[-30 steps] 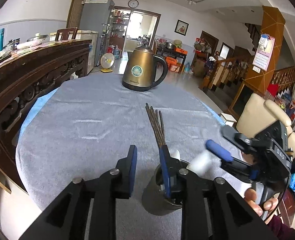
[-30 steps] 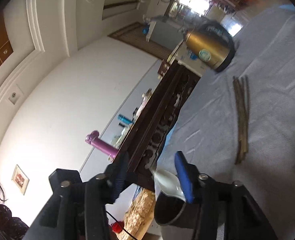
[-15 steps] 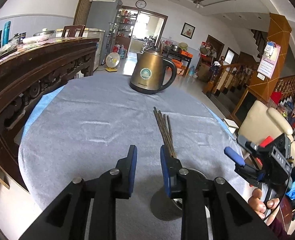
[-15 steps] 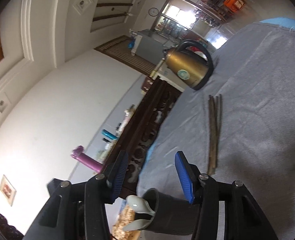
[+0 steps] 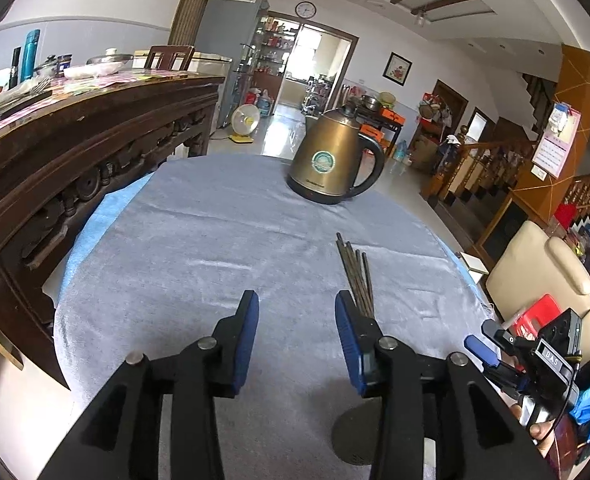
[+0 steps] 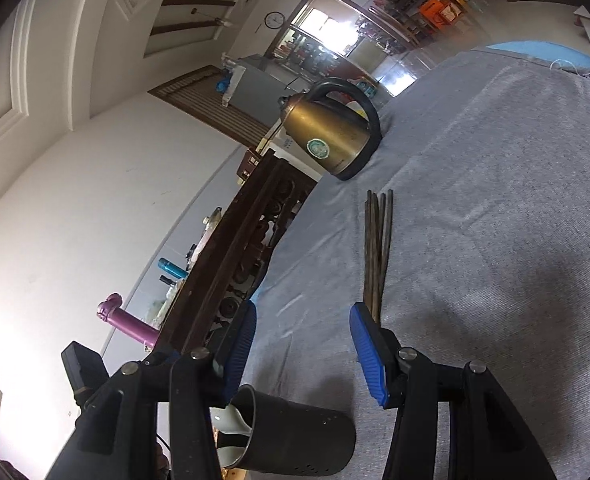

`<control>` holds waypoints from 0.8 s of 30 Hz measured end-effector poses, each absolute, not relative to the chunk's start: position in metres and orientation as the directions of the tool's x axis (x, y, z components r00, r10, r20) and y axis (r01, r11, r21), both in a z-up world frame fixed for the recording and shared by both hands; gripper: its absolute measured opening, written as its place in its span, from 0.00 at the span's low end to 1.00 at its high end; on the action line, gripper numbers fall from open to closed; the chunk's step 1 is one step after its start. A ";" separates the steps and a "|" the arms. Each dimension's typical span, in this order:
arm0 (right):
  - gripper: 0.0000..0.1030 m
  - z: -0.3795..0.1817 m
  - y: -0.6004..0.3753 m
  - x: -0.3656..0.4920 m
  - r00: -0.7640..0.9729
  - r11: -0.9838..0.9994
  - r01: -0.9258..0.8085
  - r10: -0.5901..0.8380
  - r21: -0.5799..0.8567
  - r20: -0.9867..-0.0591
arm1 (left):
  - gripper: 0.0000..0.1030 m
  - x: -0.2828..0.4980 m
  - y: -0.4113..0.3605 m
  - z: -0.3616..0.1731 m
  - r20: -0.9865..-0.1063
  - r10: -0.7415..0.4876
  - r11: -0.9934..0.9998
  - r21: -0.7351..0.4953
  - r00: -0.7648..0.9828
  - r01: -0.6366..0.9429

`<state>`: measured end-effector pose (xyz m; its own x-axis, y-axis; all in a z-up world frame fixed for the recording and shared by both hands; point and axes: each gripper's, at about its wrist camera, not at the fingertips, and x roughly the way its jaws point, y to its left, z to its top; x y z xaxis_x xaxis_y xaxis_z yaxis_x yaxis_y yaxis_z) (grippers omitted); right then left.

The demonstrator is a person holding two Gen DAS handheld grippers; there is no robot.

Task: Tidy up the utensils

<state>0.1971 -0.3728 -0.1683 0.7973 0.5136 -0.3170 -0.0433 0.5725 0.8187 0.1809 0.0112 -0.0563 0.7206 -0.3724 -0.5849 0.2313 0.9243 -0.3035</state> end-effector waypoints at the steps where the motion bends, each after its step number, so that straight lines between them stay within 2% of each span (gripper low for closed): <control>1: 0.51 -0.169 -0.373 0.198 0.797 0.576 -0.040 0.511 0.816 -0.322 | 0.42 0.183 0.011 -0.057 -0.590 -0.371 0.925 -0.303 0.717 0.229; 7: 0.51 -0.172 -0.376 0.203 0.792 0.602 -0.001 0.488 0.798 -0.367 | 0.43 0.203 0.007 -0.060 -0.614 -0.354 0.933 -0.280 0.705 0.225; 15: 0.50 -0.168 -0.386 0.232 0.761 0.682 0.098 0.418 0.724 -0.496 | 0.44 0.271 -0.015 -0.076 -0.701 -0.369 0.929 -0.254 0.610 0.270; 20: 0.50 -0.164 -0.396 0.250 0.750 0.702 0.127 0.394 0.701 -0.531 | 0.44 0.325 -0.044 -0.100 -0.776 -0.406 0.909 -0.292 0.482 0.297; 24: 0.50 -0.172 -0.400 0.258 0.742 0.699 0.139 0.396 0.702 -0.541 | 0.44 0.353 -0.072 -0.114 -0.795 -0.435 0.893 -0.325 0.422 0.311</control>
